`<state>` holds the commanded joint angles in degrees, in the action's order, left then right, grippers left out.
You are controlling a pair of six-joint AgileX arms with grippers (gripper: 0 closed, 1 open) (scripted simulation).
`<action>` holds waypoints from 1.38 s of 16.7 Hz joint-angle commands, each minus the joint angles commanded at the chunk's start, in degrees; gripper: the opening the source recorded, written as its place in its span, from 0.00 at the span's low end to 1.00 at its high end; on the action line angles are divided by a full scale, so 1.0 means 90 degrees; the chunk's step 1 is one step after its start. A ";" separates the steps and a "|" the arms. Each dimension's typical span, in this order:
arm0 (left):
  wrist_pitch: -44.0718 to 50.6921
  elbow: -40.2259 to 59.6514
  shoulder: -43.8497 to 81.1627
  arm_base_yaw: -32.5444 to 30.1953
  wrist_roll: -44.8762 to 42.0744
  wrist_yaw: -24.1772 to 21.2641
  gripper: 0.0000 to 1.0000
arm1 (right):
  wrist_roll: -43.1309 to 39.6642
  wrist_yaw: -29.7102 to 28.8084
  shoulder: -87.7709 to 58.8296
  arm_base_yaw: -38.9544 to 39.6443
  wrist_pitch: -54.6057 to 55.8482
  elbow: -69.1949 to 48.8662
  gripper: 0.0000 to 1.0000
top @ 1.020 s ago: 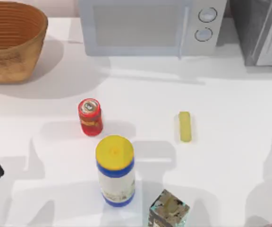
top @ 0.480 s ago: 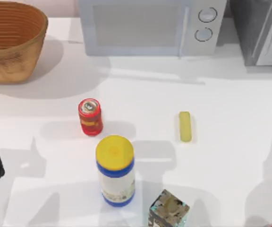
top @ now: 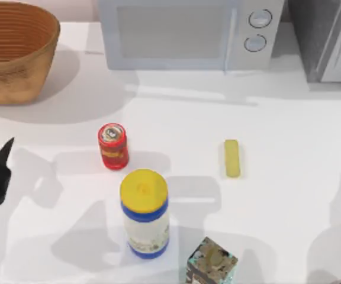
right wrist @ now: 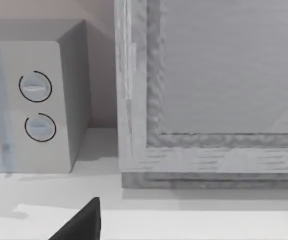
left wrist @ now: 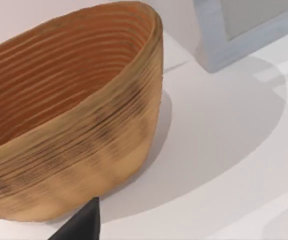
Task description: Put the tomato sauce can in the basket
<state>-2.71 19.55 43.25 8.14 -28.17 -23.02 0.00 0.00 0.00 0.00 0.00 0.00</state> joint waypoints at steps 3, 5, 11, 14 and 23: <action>-0.0058 0.0838 0.1687 0.0134 -0.1126 -0.0998 1.00 | 0.0000 0.0000 0.0000 0.0000 0.0000 0.0000 1.00; -0.0077 0.1422 0.2838 0.0184 -0.1877 -0.1726 1.00 | 0.0000 0.0000 0.0000 0.0000 0.0000 0.0000 1.00; 0.0013 0.3057 0.6233 0.0149 -0.3823 -0.4076 1.00 | 0.0000 0.0000 0.0000 0.0000 0.0000 0.0000 1.00; 0.0138 0.3694 0.7744 0.0061 -0.4502 -0.5248 1.00 | 0.0000 0.0000 0.0000 0.0000 0.0000 0.0000 1.00; 0.0482 0.4610 1.0083 -0.0231 -0.5243 -0.7420 1.00 | 0.0000 0.0000 0.0000 0.0000 0.0000 0.0000 1.00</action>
<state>1.62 61.05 134.00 6.07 -75.35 -89.80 0.00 0.00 0.00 0.00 0.00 0.00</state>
